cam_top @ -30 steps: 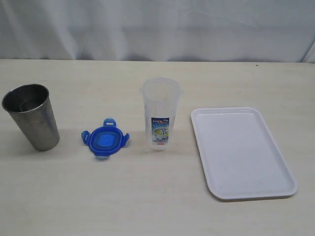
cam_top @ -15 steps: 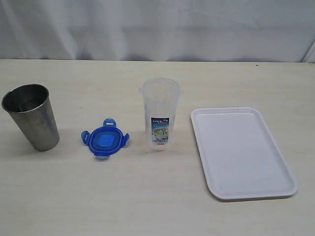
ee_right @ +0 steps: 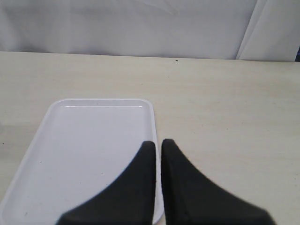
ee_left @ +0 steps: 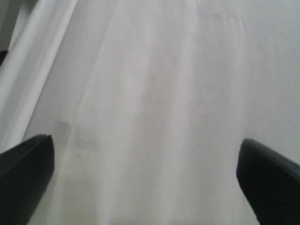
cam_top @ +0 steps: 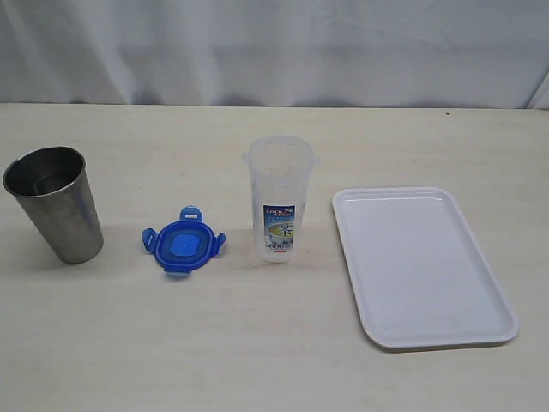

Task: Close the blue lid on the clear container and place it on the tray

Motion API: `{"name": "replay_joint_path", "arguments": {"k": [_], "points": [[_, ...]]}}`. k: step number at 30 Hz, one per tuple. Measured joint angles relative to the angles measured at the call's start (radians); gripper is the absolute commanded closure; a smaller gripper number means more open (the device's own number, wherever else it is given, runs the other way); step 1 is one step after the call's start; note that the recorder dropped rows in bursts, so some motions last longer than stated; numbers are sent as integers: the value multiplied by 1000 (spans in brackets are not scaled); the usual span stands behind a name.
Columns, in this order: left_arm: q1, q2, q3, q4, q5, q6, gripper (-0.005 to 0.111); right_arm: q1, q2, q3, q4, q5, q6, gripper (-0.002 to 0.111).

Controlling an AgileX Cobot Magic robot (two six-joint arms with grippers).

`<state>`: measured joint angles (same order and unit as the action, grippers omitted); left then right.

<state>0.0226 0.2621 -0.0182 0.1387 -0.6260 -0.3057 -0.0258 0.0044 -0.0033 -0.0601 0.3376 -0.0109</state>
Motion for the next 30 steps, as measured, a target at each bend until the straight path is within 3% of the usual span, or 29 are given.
{"name": "replay_joint_path", "arguments": {"k": [11,22,30], "points": [[0,365,0,127,-121,11,2,0,0,0,0,0,0,104],[0,895,-1,130,-382,181,2,0,0,0,0,0,0,104],[0,1174,-5,130,-559,248,2,0,0,0,0,0,0,104]]}}
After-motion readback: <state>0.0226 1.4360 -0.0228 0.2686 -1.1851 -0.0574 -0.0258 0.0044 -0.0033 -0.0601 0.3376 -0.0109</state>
